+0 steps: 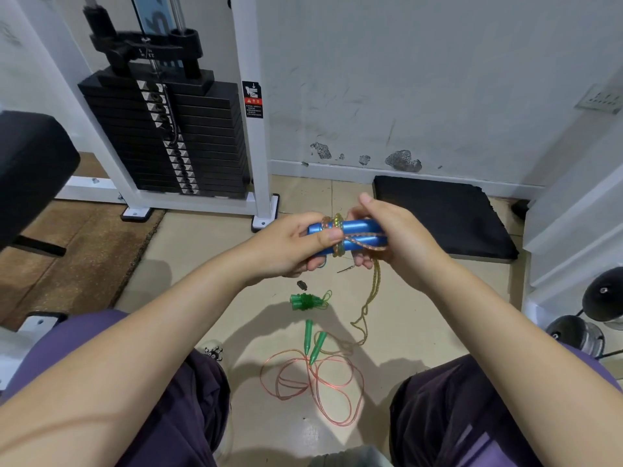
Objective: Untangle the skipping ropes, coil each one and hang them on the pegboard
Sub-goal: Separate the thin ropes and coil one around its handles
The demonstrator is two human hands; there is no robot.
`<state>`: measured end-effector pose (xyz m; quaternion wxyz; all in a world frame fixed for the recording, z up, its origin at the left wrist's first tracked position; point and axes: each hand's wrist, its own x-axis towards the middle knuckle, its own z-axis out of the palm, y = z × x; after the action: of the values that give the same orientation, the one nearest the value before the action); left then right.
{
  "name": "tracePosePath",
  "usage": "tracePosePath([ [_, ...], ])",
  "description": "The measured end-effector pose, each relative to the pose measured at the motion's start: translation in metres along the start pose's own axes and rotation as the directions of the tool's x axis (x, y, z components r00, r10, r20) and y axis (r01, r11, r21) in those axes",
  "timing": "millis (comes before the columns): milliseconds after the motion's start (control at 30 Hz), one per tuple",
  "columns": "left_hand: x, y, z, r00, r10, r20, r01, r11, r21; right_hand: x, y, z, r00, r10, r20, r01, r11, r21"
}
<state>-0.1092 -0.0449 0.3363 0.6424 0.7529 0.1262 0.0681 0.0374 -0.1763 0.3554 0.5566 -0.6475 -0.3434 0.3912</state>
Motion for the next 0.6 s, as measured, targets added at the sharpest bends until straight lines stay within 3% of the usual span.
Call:
tracePosePath([
  [100, 0.002, 0.001, 0.001, 0.998, 0.028, -0.056, -0.039, 0.978, -0.206, -0.001, -0.001, -0.002, 0.990, 0.003, 0.141, -0.030, 0.981, 0.189],
  [200, 0.007, 0.003, -0.002, 0.976, 0.015, -0.218, -0.086, 0.944, -0.318, -0.002, 0.004, 0.004, 0.980, -0.001, 0.200, -0.035, 0.984, 0.175],
  [333, 0.012, 0.001, -0.012, 0.880, -0.061, -0.470, -0.059, 0.970, -0.237, -0.004, 0.011, 0.016, 0.995, -0.013, 0.101, 0.021, 0.997, -0.080],
  [400, 0.013, -0.002, -0.013, 0.850, -0.070, -0.522, -0.020, 0.986, -0.164, -0.005, 0.011, 0.018, 0.996, -0.062, 0.062, 0.075, 0.969, -0.235],
  [533, 0.014, -0.007, -0.011, 0.844, -0.052, -0.534, 0.043, 0.999, -0.030, -0.012, 0.006, 0.019, 0.947, -0.306, 0.098, 0.301, 0.738, -0.603],
  [600, 0.013, -0.007, -0.011, 0.852, -0.036, -0.522, 0.107, 0.989, 0.106, -0.015, 0.002, 0.017, 0.909, -0.391, 0.141, 0.383, 0.652, -0.654],
])
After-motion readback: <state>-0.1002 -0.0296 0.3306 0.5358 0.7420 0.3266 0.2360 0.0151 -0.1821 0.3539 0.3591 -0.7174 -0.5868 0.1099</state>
